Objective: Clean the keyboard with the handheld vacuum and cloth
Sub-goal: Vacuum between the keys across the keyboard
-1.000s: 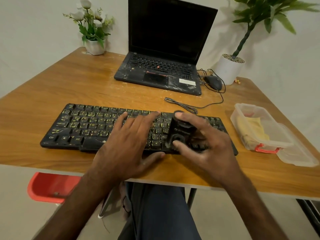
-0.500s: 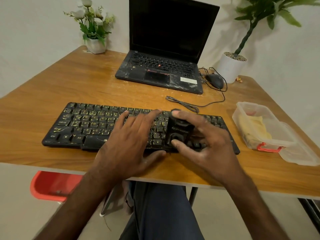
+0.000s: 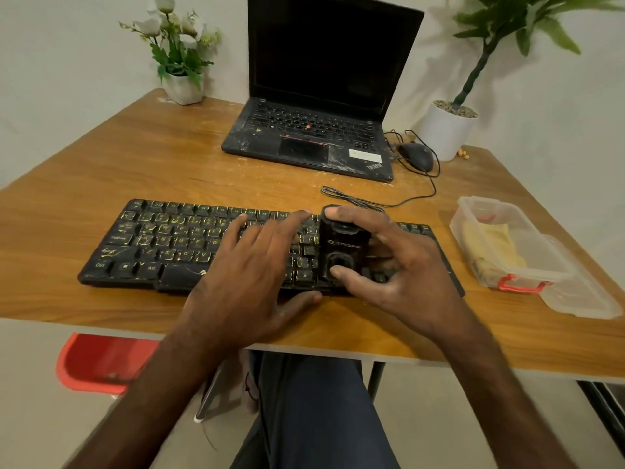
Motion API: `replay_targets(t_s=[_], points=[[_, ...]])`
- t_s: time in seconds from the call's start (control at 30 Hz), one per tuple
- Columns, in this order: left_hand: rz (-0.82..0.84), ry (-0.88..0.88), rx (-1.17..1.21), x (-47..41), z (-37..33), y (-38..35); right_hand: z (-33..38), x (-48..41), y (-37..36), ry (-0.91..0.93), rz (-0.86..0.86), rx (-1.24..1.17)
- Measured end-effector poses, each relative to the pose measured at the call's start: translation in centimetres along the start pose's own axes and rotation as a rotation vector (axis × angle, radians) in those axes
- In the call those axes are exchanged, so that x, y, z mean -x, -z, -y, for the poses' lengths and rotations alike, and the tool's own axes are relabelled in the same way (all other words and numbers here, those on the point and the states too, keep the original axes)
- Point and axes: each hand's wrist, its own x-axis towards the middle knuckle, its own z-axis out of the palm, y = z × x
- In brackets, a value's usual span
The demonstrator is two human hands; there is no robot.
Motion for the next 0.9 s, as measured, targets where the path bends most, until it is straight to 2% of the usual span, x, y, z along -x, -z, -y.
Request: replay_targets(t_s=[0.17, 0.3, 0.57, 0.8, 0.9], points=[[0.008, 0.007, -0.018, -0.1, 0.1, 0.1, -0.2, 0.6, 2.2, -0.082, 0.051, -0.061], [-0.001, 0.001, 0.005, 0.0, 0.0, 0.0, 0.6, -0.3, -0.1, -0.035, 0.092, 0.018], [-0.01, 0.009, 0.001, 0.0, 0.1, 0.1, -0.1, 0.1, 1.7, -0.078, 0.055, -0.115], [-0.025, -0.004, 0.046, 0.1, 0.0, -0.1, 0.9, -0.3, -2.3, 0.053, -0.042, -0.073], [-0.018, 0.007, 0.051, 0.1, 0.1, 0.0, 0.5, 0.3, -1.4, 0.016, -0.037, -0.054]])
